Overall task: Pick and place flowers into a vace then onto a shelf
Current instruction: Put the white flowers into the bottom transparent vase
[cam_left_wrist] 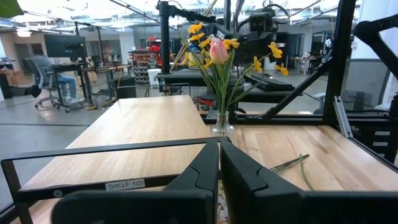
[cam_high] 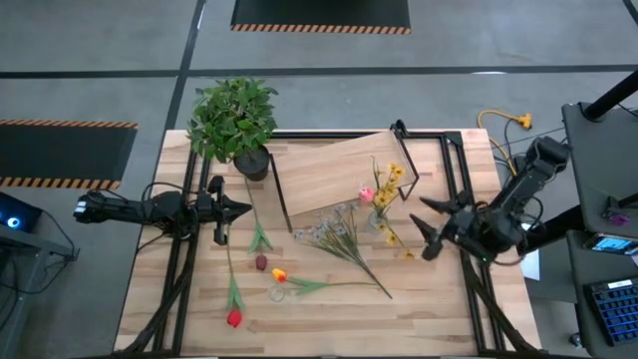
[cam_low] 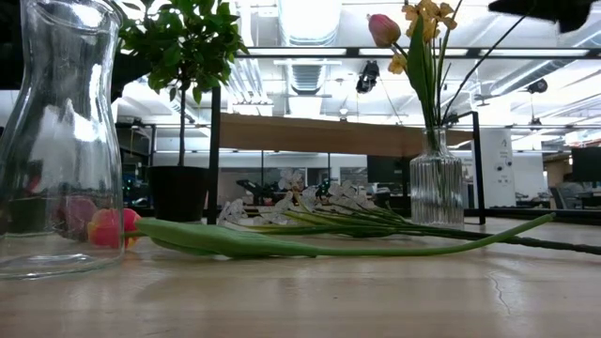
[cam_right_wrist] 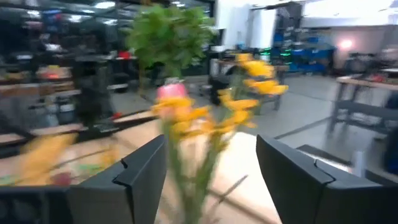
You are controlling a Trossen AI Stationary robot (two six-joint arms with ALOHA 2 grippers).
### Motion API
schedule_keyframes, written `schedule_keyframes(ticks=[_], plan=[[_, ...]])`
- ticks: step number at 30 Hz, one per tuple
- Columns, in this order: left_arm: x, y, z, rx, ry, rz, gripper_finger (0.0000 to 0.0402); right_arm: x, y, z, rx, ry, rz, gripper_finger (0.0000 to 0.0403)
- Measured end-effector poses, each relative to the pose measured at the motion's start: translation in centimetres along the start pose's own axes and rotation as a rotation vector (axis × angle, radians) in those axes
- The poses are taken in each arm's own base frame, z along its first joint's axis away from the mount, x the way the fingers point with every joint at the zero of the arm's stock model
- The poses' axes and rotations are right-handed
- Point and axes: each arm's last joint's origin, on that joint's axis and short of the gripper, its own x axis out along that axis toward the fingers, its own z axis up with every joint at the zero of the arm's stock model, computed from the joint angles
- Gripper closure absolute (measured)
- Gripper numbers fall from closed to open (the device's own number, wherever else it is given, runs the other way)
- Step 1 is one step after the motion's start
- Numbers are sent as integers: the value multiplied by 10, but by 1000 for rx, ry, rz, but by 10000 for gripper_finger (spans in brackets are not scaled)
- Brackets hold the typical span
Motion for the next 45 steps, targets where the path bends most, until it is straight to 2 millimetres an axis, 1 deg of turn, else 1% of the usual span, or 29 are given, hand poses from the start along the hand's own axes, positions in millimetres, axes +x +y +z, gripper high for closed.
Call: schedule_keyframes(ticks=[2, 4, 8, 10, 12, 14, 18, 20, 22, 25, 29, 32, 34, 39, 42, 45], plan=[[0, 0, 0, 0, 0, 0, 402, -7, 7, 4, 23, 10, 24, 176], [0, 0, 0, 0, 0, 0, 402, -13, 15, 3, 17, 24, 17, 179], [0, 0, 0, 0, 0, 0, 402, -19, 30, -6, 55, 28, 48, 179], [0, 0, 0, 0, 0, 0, 402, -22, 38, -13, 61, 26, 87, 179], [0, 0, 0, 0, 0, 0, 402, -25, 47, -21, 59, 23, 175, 179], [0, 0, 0, 0, 0, 0, 402, -27, 56, -28, 78, 28, 308, 179], [0, 0, 0, 0, 0, 0, 402, -31, 70, -40, 184, 89, 600, 179], [0, 0, 0, 0, 0, 0, 402, -30, 77, -45, 226, 127, 654, 179], [0, 0, 0, 0, 0, 0, 402, -26, 85, -50, 238, 147, 640, 179], [0, 0, 0, 0, 0, 0, 402, -13, 103, -54, 198, 162, 608, 179], [0, 0, 0, 0, 0, 0, 402, 2, 135, -57, 97, 247, 722, 179], [0, 0, 0, 0, 0, 0, 402, 6, 154, -52, 61, 277, 734, 179], [0, 0, 0, 0, 0, 0, 402, 8, 163, -50, 52, 301, 709, 179], [0, 0, 0, 0, 0, 0, 402, 11, 178, -44, 82, 404, 593, 179], [0, 0, 0, 0, 0, 0, 402, 17, 187, -49, 76, 462, 493, 179], [0, 0, 0, 0, 0, 0, 402, 28, 197, -56, 83, 520, 401, 179]])
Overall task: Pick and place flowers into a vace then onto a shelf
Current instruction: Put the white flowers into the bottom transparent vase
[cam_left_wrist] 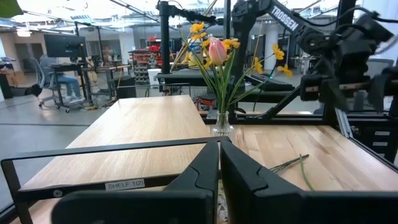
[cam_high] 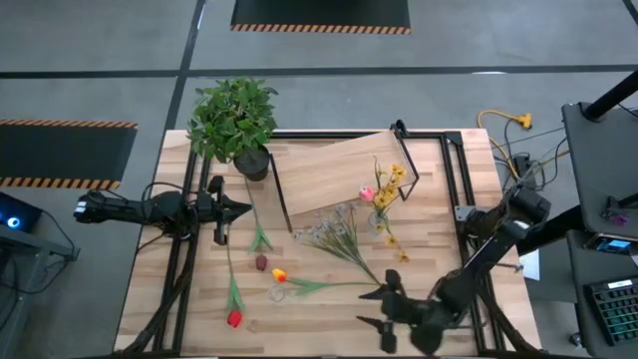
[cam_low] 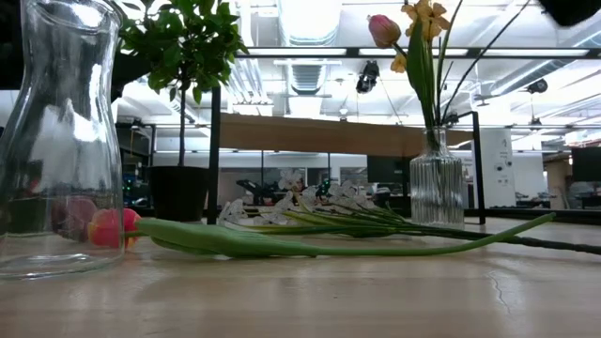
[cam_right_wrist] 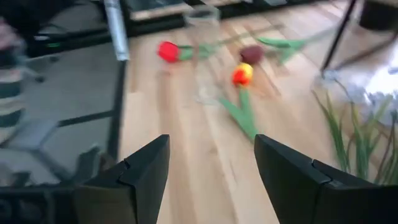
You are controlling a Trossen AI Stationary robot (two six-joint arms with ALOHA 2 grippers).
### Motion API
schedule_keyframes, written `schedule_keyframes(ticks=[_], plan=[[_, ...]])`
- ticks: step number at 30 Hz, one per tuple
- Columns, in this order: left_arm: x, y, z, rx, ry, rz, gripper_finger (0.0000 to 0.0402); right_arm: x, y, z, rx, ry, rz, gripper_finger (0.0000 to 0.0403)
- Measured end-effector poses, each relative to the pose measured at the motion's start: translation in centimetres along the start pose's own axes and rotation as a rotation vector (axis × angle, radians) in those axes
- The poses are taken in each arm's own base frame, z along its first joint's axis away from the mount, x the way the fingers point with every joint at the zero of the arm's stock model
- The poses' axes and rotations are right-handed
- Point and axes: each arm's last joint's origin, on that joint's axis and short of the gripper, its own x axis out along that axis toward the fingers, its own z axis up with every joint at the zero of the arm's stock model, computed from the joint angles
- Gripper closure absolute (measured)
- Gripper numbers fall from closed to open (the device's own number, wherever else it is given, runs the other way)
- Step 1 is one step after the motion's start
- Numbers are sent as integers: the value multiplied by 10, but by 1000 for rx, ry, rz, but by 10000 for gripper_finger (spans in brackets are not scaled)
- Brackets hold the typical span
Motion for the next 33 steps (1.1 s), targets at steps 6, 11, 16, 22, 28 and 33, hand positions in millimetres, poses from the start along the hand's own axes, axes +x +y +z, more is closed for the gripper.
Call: schedule_keyframes(ticks=[6, 11, 16, 22, 28, 33], plan=[[0, 0, 0, 0, 0, 0, 402, 36, 3, -2, -31, 103, -172, 179], [0, 0, 0, 0, 0, 0, 402, 53, -2, 3, -23, 176, -323, 180], [0, 0, 0, 0, 0, 0, 402, 66, -14, -2, -18, 231, -442, 179], [0, 0, 0, 0, 0, 0, 402, 77, -32, -10, 37, 316, -517, 182], [0, 0, 0, 0, 0, 0, 402, 80, -48, -20, 19, 354, -575, 184], [0, 0, 0, 0, 0, 0, 402, 80, -60, -30, 25, 382, -610, 184]])
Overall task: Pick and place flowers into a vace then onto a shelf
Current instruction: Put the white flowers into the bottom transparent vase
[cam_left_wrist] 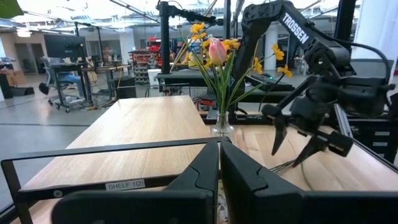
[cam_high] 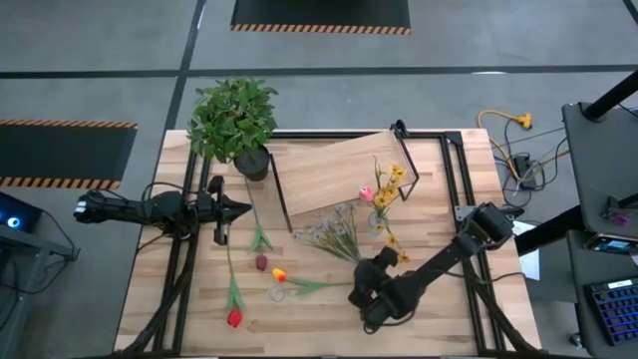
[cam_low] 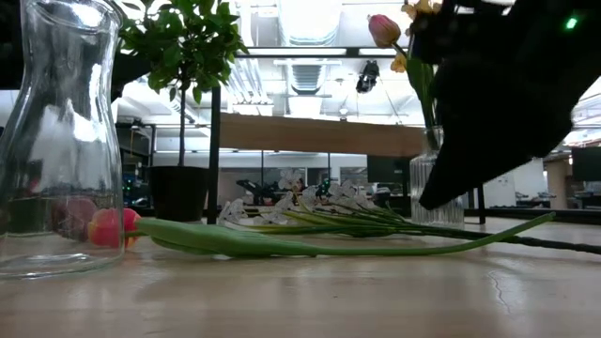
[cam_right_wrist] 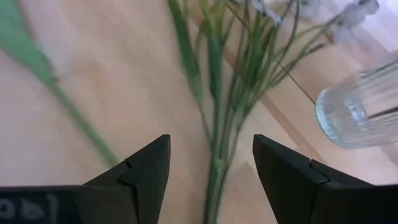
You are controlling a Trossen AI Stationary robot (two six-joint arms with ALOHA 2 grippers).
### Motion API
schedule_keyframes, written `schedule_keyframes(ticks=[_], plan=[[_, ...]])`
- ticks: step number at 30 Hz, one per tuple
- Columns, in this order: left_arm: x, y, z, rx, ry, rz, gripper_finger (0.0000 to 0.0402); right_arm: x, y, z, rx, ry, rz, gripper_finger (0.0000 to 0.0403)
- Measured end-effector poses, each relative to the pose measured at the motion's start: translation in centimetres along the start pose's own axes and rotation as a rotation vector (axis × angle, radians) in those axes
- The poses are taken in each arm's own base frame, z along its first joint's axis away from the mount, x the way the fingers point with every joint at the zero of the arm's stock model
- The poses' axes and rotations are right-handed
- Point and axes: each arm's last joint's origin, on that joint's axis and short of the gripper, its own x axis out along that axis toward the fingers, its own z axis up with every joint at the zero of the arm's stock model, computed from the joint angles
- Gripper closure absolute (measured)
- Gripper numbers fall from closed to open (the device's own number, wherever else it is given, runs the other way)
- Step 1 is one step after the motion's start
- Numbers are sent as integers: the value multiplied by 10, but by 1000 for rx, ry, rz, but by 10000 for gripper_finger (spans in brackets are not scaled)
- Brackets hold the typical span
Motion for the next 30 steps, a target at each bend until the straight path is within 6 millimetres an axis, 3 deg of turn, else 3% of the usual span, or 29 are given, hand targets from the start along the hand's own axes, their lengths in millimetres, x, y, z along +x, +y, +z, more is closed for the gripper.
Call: schedule_keyframes(ticks=[14, 18, 27, 30], plan=[[0, 0, 0, 0, 1, 0, 402, 19, -17, -26, 67, 62, -27, 194], [0, 0, 0, 0, 1, 0, 402, 20, -17, -27, 77, 72, -15, 232], [0, 0, 0, 0, 1, 0, 402, 14, -10, -19, 19, 100, 19, 373], [0, 0, 0, 0, 1, 0, 402, 12, -7, -15, 18, 98, 32, 388]])
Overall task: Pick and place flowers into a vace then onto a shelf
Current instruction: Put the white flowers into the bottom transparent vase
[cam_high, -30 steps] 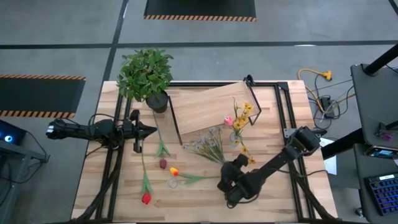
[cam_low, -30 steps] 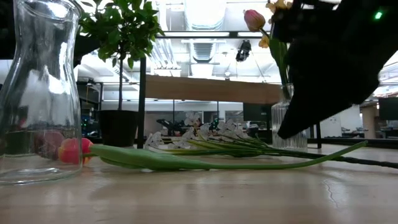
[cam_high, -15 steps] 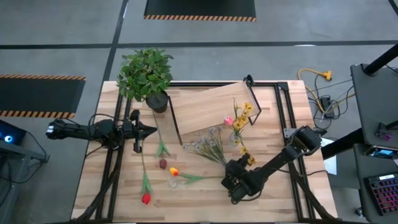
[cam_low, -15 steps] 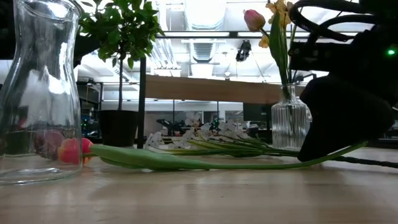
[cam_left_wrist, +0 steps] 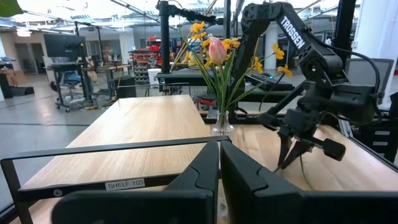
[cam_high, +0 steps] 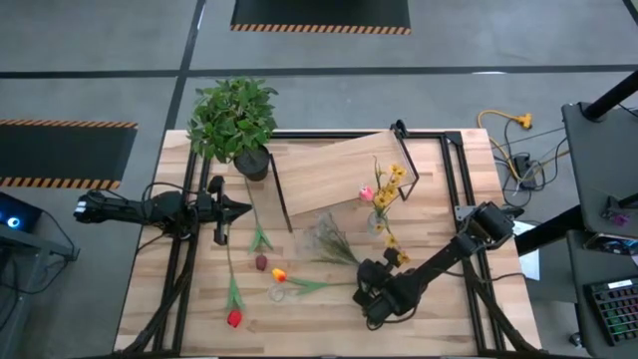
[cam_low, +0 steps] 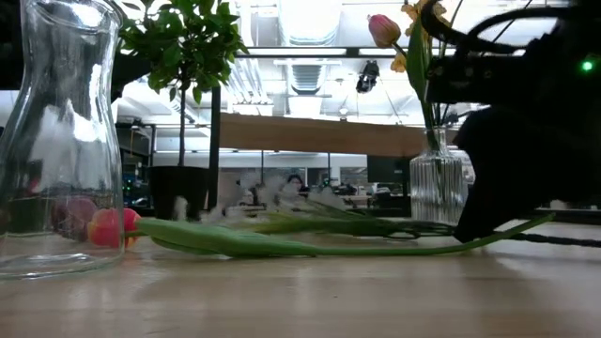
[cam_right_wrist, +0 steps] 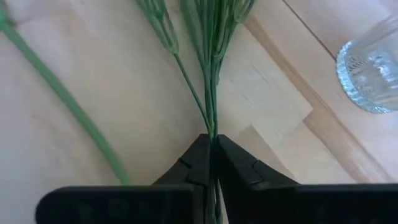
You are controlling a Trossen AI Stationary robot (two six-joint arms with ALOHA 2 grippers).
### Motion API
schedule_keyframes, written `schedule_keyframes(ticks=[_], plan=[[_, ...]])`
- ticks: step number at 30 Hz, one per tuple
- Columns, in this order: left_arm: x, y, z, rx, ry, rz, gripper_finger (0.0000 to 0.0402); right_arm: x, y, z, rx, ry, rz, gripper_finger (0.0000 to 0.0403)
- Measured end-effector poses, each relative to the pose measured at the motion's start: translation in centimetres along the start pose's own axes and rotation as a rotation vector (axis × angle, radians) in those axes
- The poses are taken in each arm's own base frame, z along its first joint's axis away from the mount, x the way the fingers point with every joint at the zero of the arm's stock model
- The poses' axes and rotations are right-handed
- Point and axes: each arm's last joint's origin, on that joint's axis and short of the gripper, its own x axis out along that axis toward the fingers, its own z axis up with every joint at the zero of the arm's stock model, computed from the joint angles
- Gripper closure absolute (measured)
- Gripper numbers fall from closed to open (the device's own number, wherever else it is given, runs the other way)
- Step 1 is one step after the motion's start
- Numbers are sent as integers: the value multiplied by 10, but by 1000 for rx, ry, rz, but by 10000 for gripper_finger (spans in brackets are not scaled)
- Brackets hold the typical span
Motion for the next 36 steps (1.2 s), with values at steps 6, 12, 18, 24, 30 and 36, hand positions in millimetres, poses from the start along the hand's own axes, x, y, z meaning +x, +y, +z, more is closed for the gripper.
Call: schedule_keyframes(ticks=[6, 12, 18, 24, 30, 36], plan=[[0, 0, 0, 0, 0, 0, 402, -11, 6, 11, -35, -69, 23, 389], [0, 0, 0, 0, 0, 0, 402, -39, 5, 25, -55, -186, 66, 390], [0, 0, 0, 0, 0, 1, 402, -81, -2, 33, -59, -381, 116, 390], [0, 0, 0, 0, 1, 0, 402, -94, 5, 35, -15, -487, 202, 390], [0, 0, 0, 0, 0, 0, 402, -87, 26, 31, -126, -490, 378, 390], [0, 0, 0, 0, 1, 0, 402, -87, 35, 37, -261, -672, 458, 390]])
